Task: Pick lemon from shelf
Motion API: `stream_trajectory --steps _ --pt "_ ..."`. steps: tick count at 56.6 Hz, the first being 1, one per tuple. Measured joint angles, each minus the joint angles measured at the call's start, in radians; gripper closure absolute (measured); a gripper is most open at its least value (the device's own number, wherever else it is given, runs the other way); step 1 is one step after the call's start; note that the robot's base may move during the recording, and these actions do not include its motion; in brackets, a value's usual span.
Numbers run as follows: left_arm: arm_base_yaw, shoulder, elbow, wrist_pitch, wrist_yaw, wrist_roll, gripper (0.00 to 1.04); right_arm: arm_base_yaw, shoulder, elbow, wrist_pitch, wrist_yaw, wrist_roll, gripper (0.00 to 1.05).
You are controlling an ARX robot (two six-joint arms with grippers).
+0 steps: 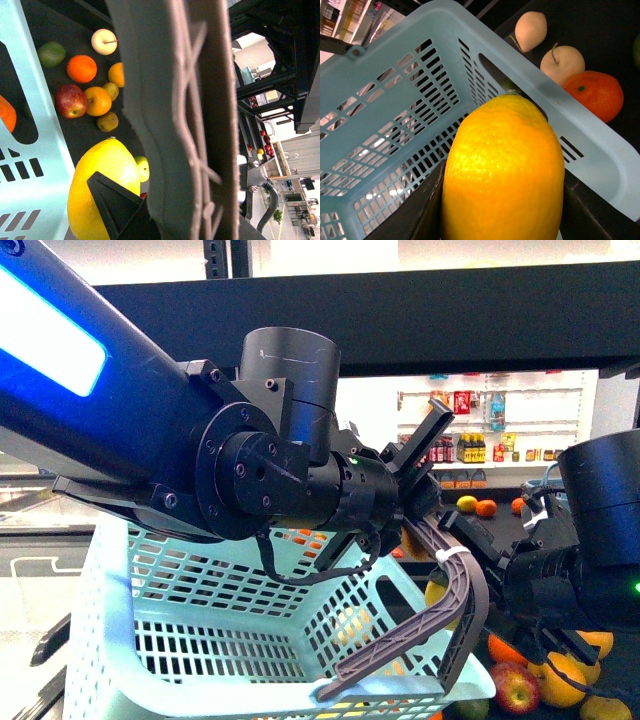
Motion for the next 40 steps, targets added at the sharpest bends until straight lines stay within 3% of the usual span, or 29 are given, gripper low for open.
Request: stream_trajectory --steps 23,40 --pt "-0.016 -0.002 0.0 0.001 0.032 -0.027 0.98 -0.151 -0.073 -0.119 0.1 -0.068 0.191 0.52" --pt "-0.018 -0.002 0.0 0.001 0.029 -0.032 0.98 -0.116 -0.058 -0.121 0.116 -0.069 0.226 0.52"
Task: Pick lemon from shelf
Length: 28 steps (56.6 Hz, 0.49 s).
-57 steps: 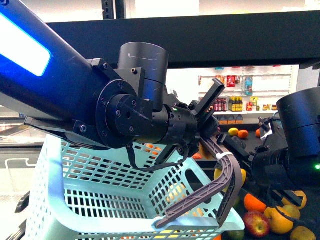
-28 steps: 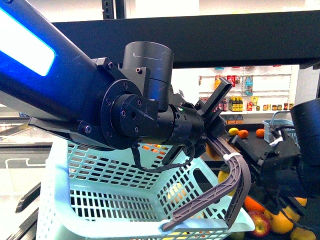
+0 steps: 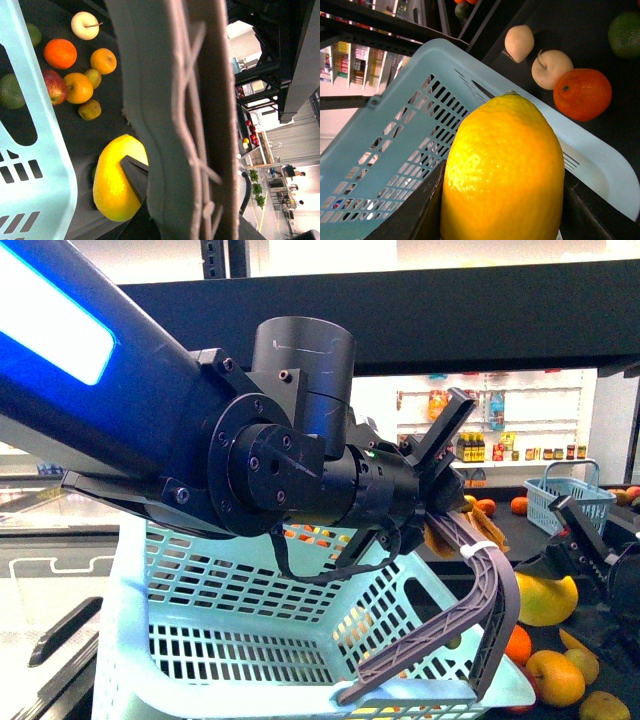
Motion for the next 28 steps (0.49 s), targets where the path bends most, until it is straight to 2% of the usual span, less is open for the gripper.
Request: stream_trajectory --steps 28 --pt "0.0 0.0 0.0 0.0 -0.011 0.017 0.98 0.079 0.181 0.028 0.04 0.046 0.054 0.52"
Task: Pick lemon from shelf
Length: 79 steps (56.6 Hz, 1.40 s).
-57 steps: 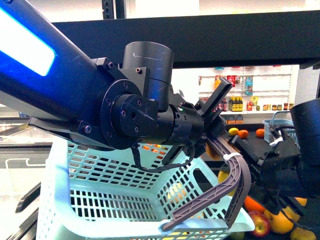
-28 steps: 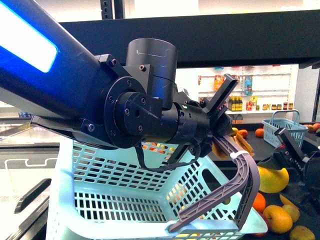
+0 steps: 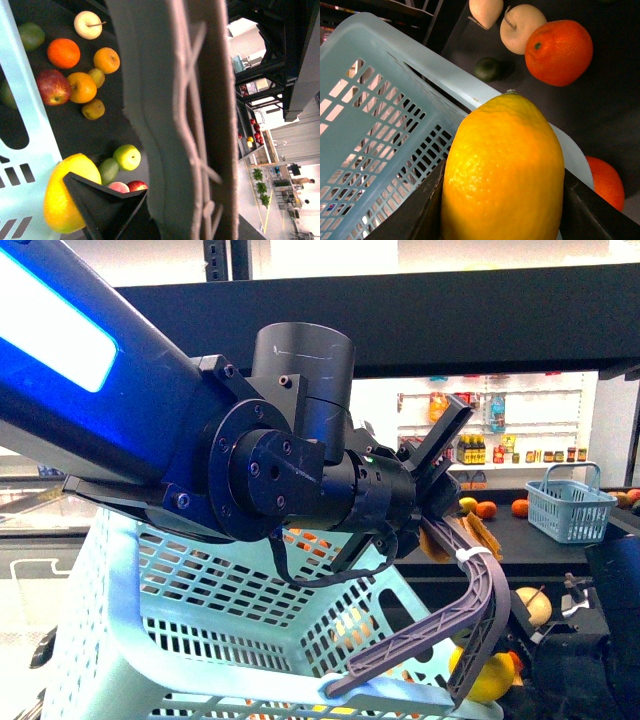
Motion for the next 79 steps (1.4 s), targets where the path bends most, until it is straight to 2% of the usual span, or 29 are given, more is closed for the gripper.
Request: stream_trajectory --steps 21,38,40,44,52,59,65,72,79 --pt "0.002 0.0 0.0 0.0 0.01 -0.001 0.98 0.042 -0.011 0.058 -0.055 -0.002 -0.034 0.52" --pt "0.002 0.0 0.0 0.0 0.012 -0.005 0.98 0.029 -0.072 0.04 -0.051 -0.018 -0.085 0.09" --pt "0.002 0.0 0.0 0.0 0.014 -0.008 0.98 0.022 -0.088 0.033 -0.064 -0.016 -0.099 0.06" --pt "0.001 0.0 0.0 0.0 0.018 -0.015 0.98 -0.002 -0.129 0.012 -0.1 -0.005 -0.138 0.08" --pt "0.0 0.0 0.0 0.0 0.018 -0.016 0.98 -0.088 -0.257 -0.069 -0.18 0.041 -0.278 0.08" --pt "0.0 0.0 0.0 0.0 0.014 -0.016 0.98 -0.193 -0.456 -0.186 -0.252 0.098 -0.493 0.08" --pt "0.0 0.0 0.0 0.0 0.014 -0.016 0.98 -0.228 -0.668 -0.282 -0.32 0.134 -0.652 0.08" --pt "0.0 0.0 0.0 0.0 0.016 -0.017 0.98 -0.198 -0.981 -0.388 -0.453 0.165 -0.818 0.08" --pt "0.0 0.0 0.0 0.0 0.017 -0.018 0.98 -0.051 -1.362 -0.457 -0.676 0.315 -0.941 0.08"
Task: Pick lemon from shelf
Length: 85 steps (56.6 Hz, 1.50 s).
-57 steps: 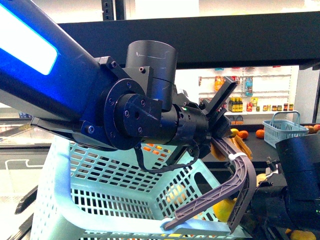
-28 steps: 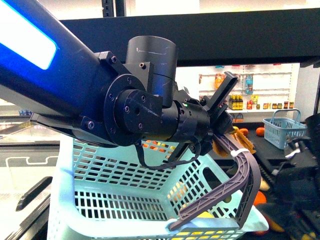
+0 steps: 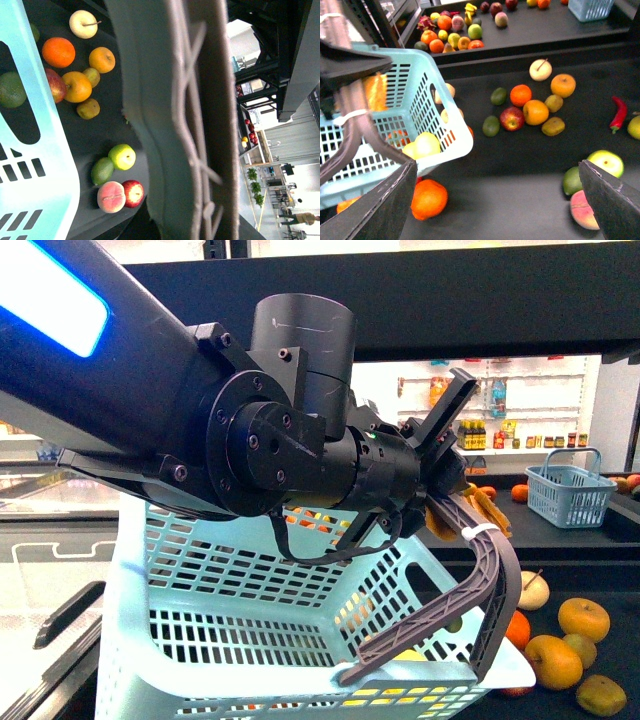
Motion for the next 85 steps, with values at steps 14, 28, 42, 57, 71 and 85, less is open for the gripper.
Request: stream_trajectory --steps 14,28,42,57,71,85 --pt "0.0 0.0 0.0 0.0 -0.006 0.001 0.98 0.254 -0.422 -0.144 0.002 0.224 -0.122 0.36" --pt "0.0 0.0 0.0 0.0 0.0 -0.001 0.98 0.231 -0.539 -0.391 0.072 0.174 -0.144 0.79" --pt "0.0 0.0 0.0 0.0 -0.004 -0.002 0.98 0.106 -0.594 -0.433 0.071 0.05 -0.149 1.02" --pt "0.0 0.0 0.0 0.0 -0.002 -0.003 0.98 -0.053 -0.626 -0.459 0.062 -0.103 -0.15 1.02" --pt "0.0 0.0 0.0 0.0 -0.003 -0.003 0.98 -0.056 -0.666 -0.492 0.064 -0.105 -0.15 1.02" --pt "0.0 0.0 0.0 0.0 -0.003 -0.003 0.98 -0.056 -0.667 -0.492 0.064 -0.105 -0.15 0.76"
